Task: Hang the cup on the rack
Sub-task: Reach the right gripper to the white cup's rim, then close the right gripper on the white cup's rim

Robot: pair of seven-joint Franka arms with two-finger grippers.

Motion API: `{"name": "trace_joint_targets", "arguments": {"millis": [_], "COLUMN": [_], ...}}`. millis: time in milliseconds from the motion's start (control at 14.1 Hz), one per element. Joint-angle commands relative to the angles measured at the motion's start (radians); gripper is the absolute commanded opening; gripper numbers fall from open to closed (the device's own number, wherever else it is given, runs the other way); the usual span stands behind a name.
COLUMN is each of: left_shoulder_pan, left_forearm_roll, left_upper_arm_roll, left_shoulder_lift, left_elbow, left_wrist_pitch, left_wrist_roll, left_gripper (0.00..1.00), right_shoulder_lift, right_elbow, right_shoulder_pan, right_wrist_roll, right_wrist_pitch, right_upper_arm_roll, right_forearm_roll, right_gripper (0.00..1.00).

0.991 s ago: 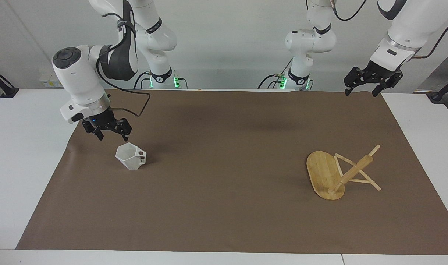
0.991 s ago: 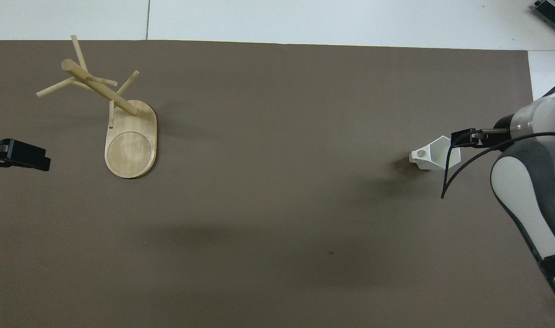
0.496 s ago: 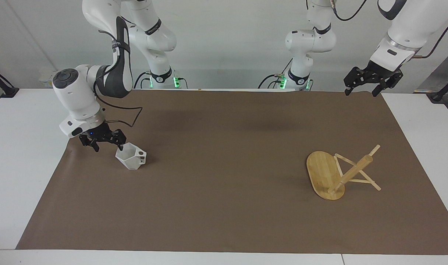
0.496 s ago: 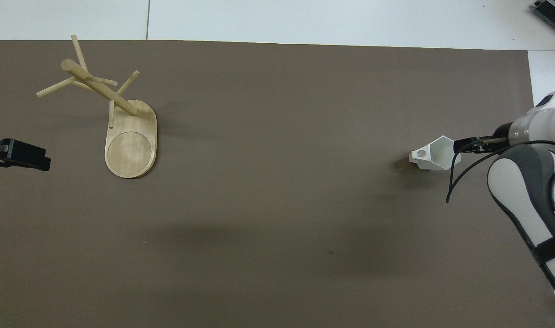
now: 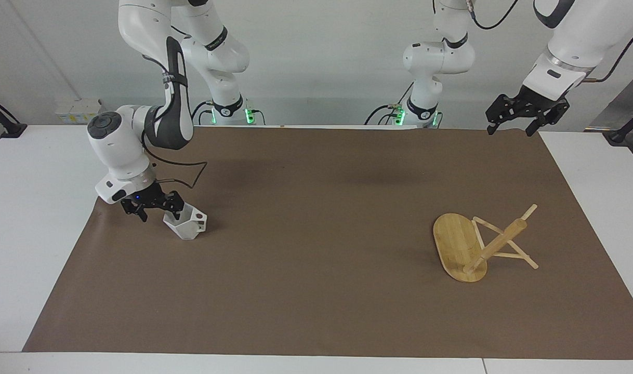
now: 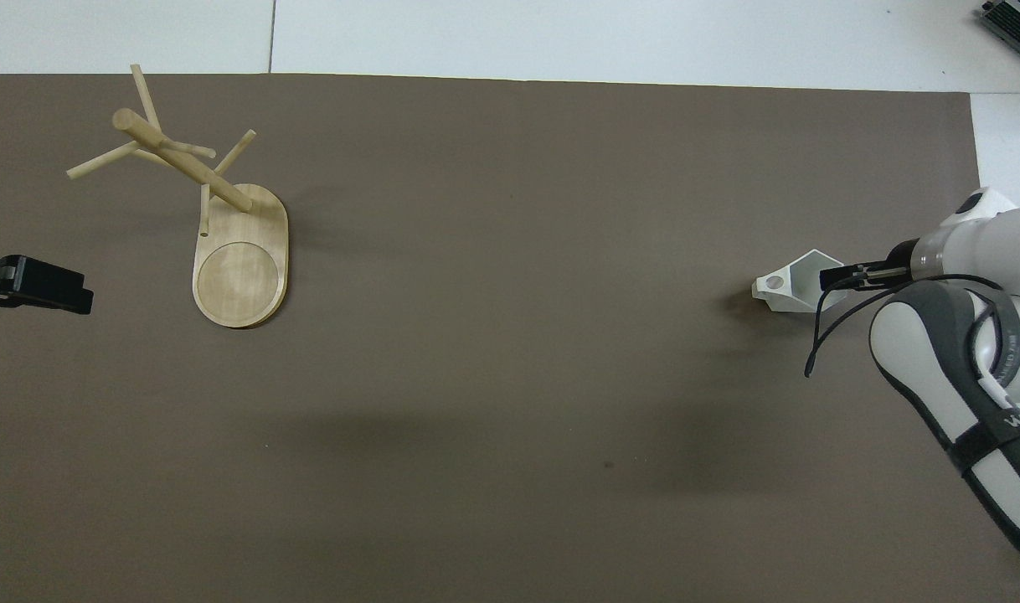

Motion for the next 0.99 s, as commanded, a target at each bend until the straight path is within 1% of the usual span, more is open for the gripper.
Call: {"name": "trace_joint_targets", "arguments": {"millis": [0,212,283,354,425,566,779,920], "left_shoulder_pan": [0.005,0.005,0.005,0.005,0.005,0.005,0.005,0.005], "left_forearm_roll": [0.019,0.019,0.019,0.019,0.019,0.019,0.019,0.019], "left_upper_arm_roll": [-0.005,-0.005,-0.005,-0.005,-0.005,-0.005,-0.005,-0.005], "left_shoulder_lift": [-0.028,-0.028,-0.028,-0.028,-0.028,-0.028,-0.028,-0.028], "left_elbow": [-0.03,-0.03,-0.03,-0.03,-0.03,-0.03,-0.03,-0.03], "left_wrist_pitch": [-0.002,-0.002,-0.002,-0.002,-0.002,-0.002,0.0,-0.002], "left_wrist_roll": [-0.01,-0.01,-0.009,-0.01,-0.009,-0.01,-0.009,-0.009], "left_gripper": [1.0,1.0,1.0,1.0,1.0,1.0,1.0,1.0], "right_shoulder_lift": [-0.008,-0.008,-0.008,-0.006,-0.006,-0.005,-0.003,-0.003], "right_elbow": [-0.012,-0.009,-0.006,-0.005,-0.003,0.0,0.012,0.046], "right_shoulder_pan": [-0.008,-0.004,-0.004,-0.001,0.001,0.004,0.005,0.007], "right_wrist_roll": [-0.015,-0.013,-0.013,-0.012,0.0,0.023,0.052,0.06], "right_wrist_pitch": [0.012,0.003,0.0,0.001,0.001,0.0,-0.005,-0.04], "right_upper_arm_roll": [0.007,0.007,0.008,0.008,0.008,0.008,0.013,0.016], "right_forearm_roll": [0.016,0.019,0.021,0.024,0.024,0.024,0.025,0.025], "right_gripper": [0.8,0.46,0.37,0.26,0.19,0.0,0.0,0.0]}}
